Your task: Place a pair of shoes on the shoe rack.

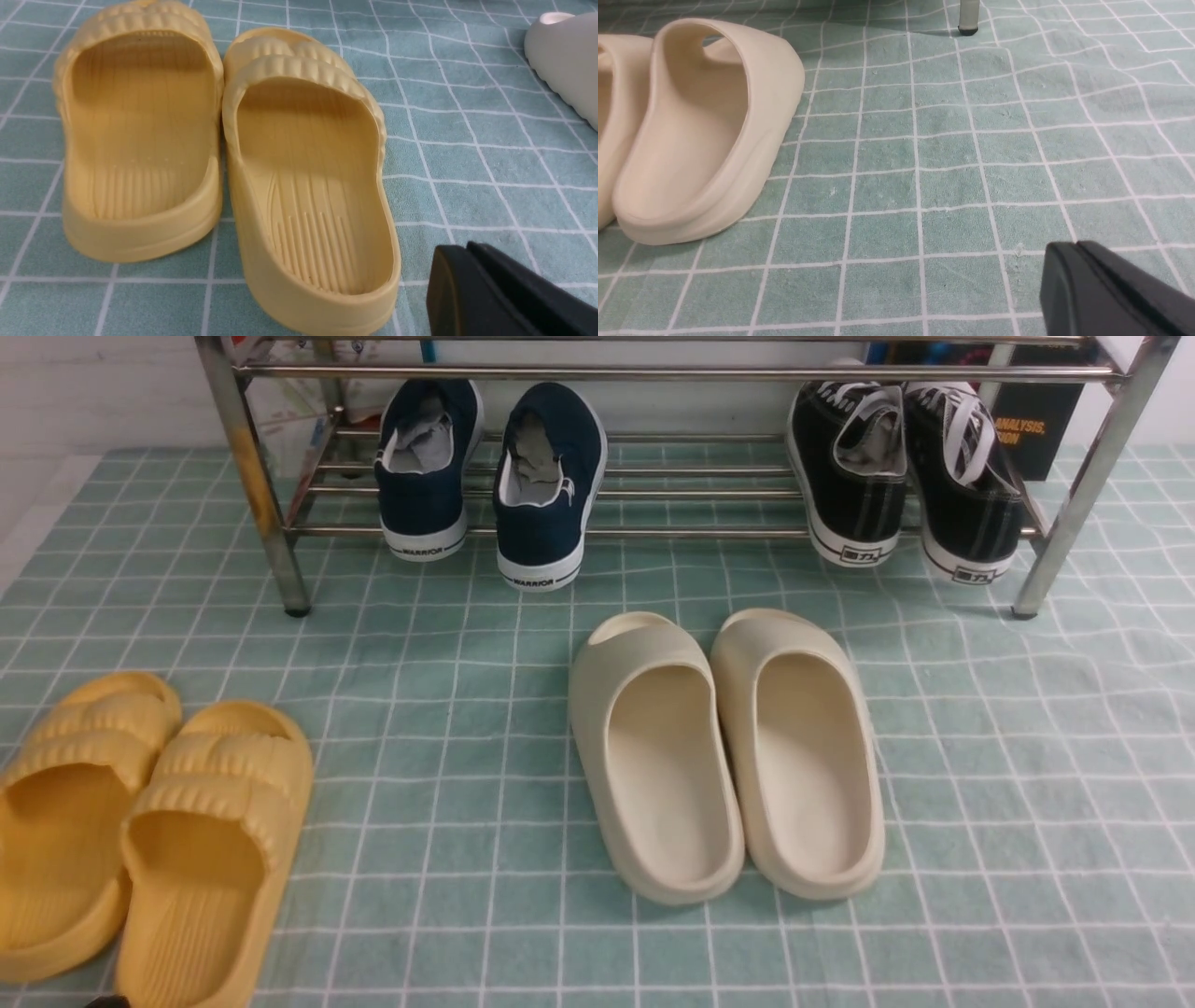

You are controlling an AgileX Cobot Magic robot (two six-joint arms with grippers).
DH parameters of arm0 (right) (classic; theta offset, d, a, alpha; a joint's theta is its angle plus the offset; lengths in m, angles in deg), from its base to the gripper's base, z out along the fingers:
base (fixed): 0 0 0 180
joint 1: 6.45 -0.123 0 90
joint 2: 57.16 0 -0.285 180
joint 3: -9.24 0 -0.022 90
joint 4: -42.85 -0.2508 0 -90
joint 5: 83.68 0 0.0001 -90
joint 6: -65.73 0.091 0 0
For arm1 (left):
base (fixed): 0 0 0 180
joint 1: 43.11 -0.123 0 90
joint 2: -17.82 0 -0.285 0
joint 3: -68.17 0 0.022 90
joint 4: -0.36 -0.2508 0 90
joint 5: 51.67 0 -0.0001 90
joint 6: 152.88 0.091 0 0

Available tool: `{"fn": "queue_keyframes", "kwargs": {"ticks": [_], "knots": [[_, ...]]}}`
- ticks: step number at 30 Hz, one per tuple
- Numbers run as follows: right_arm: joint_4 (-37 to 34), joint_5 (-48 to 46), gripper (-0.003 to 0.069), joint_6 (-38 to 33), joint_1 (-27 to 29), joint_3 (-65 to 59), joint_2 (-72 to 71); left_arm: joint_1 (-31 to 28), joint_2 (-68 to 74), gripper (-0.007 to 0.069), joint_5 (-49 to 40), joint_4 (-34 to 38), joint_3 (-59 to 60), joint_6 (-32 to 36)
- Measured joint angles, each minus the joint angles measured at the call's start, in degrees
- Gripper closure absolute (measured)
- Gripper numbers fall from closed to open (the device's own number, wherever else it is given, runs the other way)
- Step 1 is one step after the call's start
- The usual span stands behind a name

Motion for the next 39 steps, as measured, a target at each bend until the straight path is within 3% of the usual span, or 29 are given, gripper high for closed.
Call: {"fn": "queue_keyframes", "kwargs": {"ticks": [39], "knots": [[-0.76, 0.0, 0.064, 0.0, 0.0, 0.0, 0.0, 0.0, 0.0, 0.0557, 0.0, 0.0, 0.0, 0.0]]}}
